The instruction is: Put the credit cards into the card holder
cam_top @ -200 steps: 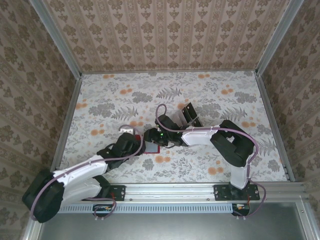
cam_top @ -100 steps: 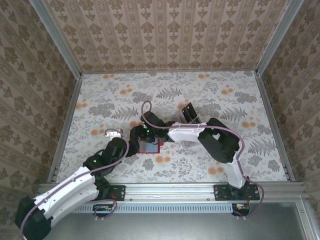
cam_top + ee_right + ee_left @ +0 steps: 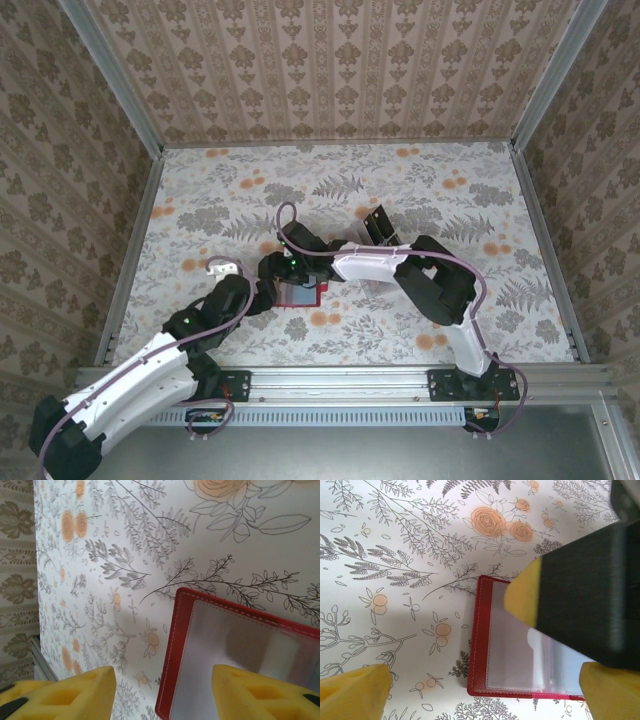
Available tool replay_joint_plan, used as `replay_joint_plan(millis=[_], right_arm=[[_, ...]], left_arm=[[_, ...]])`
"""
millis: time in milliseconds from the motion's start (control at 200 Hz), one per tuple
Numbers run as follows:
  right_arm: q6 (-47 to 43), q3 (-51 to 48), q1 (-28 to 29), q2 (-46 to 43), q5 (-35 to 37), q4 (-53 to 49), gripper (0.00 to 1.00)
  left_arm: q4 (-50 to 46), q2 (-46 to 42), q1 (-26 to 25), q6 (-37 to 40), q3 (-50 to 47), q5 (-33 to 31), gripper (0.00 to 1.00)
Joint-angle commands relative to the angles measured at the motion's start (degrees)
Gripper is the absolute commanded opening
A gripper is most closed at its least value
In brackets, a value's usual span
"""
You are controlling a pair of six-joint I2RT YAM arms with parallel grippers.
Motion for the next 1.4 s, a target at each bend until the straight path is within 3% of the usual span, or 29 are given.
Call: replay_joint_plan(millis=[0,185,500,975,1395], right_arm=[[-4.7,1.4,-1.1,-7.9,-0.8,-5.2,0.55],[-9.5,-1.1,-5.5,-16.5,4.6,-15.2,0.54],[-22.0,-1.3,-10.2,-27.1,20.6,-38.1,0.52],[-30.2,6.8,-11.1,-19.0,29.3,-58.5,0.41],[-32.1,2.3,-11.1,-18.0,30.5,-59.1,0.36]], left_arm=[[-2.4,-0.6,0.7,-0.7,2.7,-1.9,1.00],[-1.6,1.8,4.7,1.7,3.8,2.3,1.00],[-1.7,15.4,15.2,9.0,13.1,12.9,1.00],[6.7,25.2,22.0,12.2,15.8,19.5,1.00],[8.1,31.4,22.4,11.9,18.9,21.2,1.00]])
